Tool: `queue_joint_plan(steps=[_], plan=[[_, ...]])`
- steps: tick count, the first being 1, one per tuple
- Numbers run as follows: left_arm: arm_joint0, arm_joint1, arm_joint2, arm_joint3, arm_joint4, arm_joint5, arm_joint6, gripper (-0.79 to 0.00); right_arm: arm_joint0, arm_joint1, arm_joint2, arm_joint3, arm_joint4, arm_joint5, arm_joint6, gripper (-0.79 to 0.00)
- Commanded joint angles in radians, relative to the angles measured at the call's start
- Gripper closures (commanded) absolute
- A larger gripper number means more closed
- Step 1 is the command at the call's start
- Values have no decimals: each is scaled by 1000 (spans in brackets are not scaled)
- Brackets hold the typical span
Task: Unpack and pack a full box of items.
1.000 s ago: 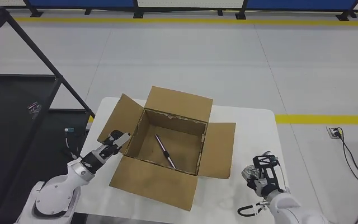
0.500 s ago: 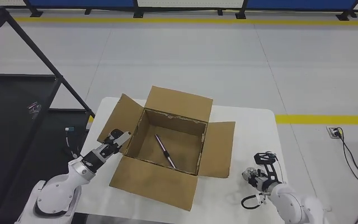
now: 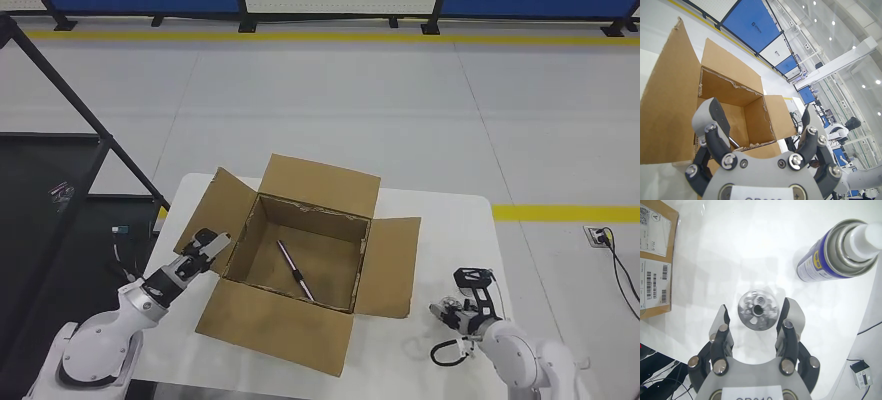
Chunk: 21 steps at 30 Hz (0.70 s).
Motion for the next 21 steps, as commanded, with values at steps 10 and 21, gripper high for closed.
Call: queue_joint_plan(steps=[10, 21], plan=[[8, 3, -14, -9, -5, 3, 2, -785, -81, -2, -4, -260, -7, 133, -112, -785], [75, 6, -92, -27, -43, -28, 51, -785, 240, -17, -368, -394, -261, 16, 18, -785]])
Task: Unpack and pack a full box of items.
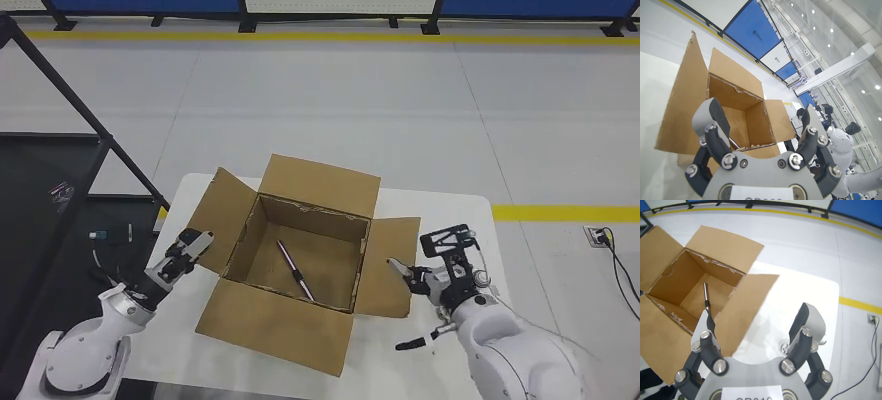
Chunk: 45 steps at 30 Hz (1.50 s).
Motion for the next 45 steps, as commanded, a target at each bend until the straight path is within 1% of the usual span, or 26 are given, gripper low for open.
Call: queue_joint_plan(steps=[1, 3, 5, 8, 11, 13, 15, 18, 20, 23, 27, 31, 35, 38, 43, 45], plan=[[27, 1, -31, -11, -9, -13, 16, -785, 164, -13, -119, 76, -20, -35, 69, -785], [63, 3, -76, -20, -23, -32, 35, -785, 329, -35, -235, 195, -15, -60, 140, -785], [96, 4, -126, -19, -44, -45, 52, -785, 490, -67, -351, 335, 27, -67, 187, -785], [141, 5, -192, -1, -67, -56, 67, -785, 694, -127, -488, 568, 144, -41, 208, -785], [165, 7, -225, 37, -73, -58, 62, -785, 845, -195, -592, 802, 283, -2, 190, -785], [164, 8, -228, 68, -72, -56, 49, -785, 916, -241, -643, 945, 373, 14, 163, -785], [157, 9, -217, 90, -58, -64, 28, -785, 969, -284, -690, 1076, 446, 5, 143, -785], [139, 10, -190, 114, -31, -72, 1, -785, 1013, -346, -752, 1245, 524, -6, 115, -785], [127, 11, -167, 123, -11, -89, -23, -785, 1029, -383, -788, 1341, 550, -11, 98, -785], [111, 13, -136, 139, 24, -121, -60, -785, 1038, -434, -826, 1452, 588, -32, 77, -785], [87, 17, -99, 158, 75, -147, -112, -785, 1055, -486, -855, 1571, 612, -78, 54, -785], [65, 18, -56, 159, 141, -158, -134, -785, 1055, -486, -855, 1571, 612, -78, 54, -785], [35, 16, -8, 161, 192, -132, -111, -785, 1055, -486, -855, 1571, 612, -78, 54, -785], [8, 11, 18, 168, 233, -87, -43, -785, 1043, -485, -850, 1573, 618, -82, 39, -785], [-14, 2, 37, 174, 211, 11, 52, -785, 1018, -480, -821, 1594, 631, -89, -9, -785], [-18, 0, 41, 172, 201, 33, 72, -785, 1012, -479, -808, 1604, 638, -91, -31, -785]])
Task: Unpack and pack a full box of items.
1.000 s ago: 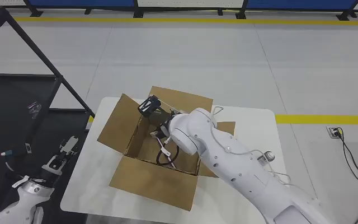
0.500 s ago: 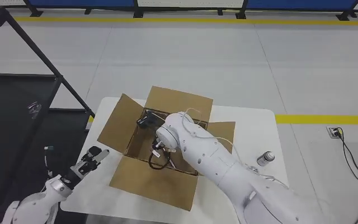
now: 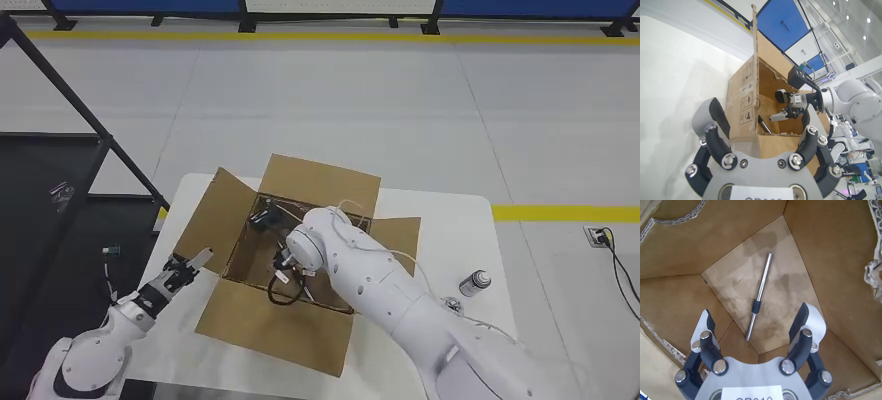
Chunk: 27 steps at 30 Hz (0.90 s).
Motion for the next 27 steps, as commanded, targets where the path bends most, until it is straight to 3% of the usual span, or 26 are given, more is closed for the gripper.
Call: queue_joint_plan(steps=[1, 2, 3, 5, 21, 27], plan=[[-2, -1, 1, -1, -2, 18, 14, -785, -5, 1, 14, 8, 7, 1, -24, -785], [-1, -1, 2, -3, 0, 21, 17, -714, -7, 2, 20, 11, 11, 2, -35, -785], [-1, -1, 2, -5, 2, 22, 17, -345, -9, 2, 26, 13, 12, 3, -45, -785], [3, -1, 1, -10, 6, 14, 16, 0, -14, 2, 30, 16, 1, 20, -59, -785], [70, 1, -38, -38, -12, -37, 32, 0, -24, -25, 33, 42, -46, 15, -17, -785], [113, 2, -53, -56, -25, -74, 31, 0, -25, -47, 20, 75, -73, 59, 15, -785]])
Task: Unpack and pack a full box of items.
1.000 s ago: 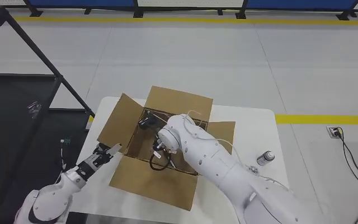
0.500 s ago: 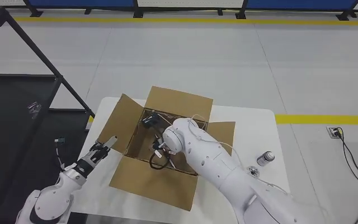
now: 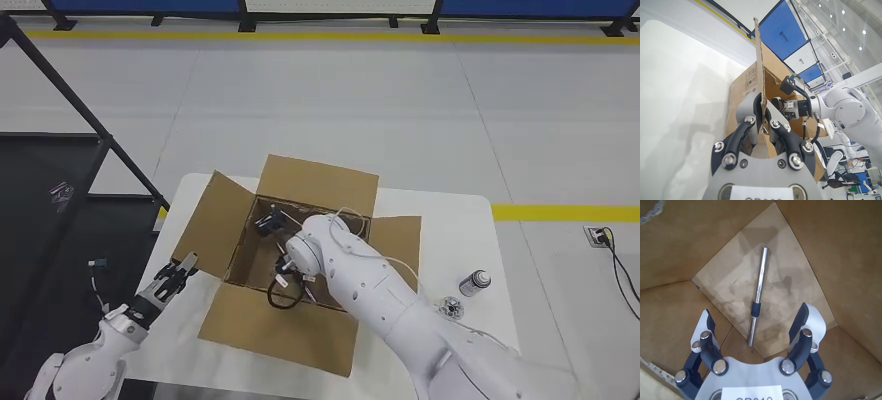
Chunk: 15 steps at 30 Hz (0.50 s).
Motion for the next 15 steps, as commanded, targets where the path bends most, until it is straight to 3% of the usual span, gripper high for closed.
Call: queue_joint_plan(steps=[1, 15], plan=[[18, 1, -5, -7, 1, -14, -4, 0, -1, -8, -6, 13, -12, 21, 7, -785], [123, 4, -48, -50, 22, -78, -17, 0, 7, -60, -16, 107, -32, 9, 45, -785]])
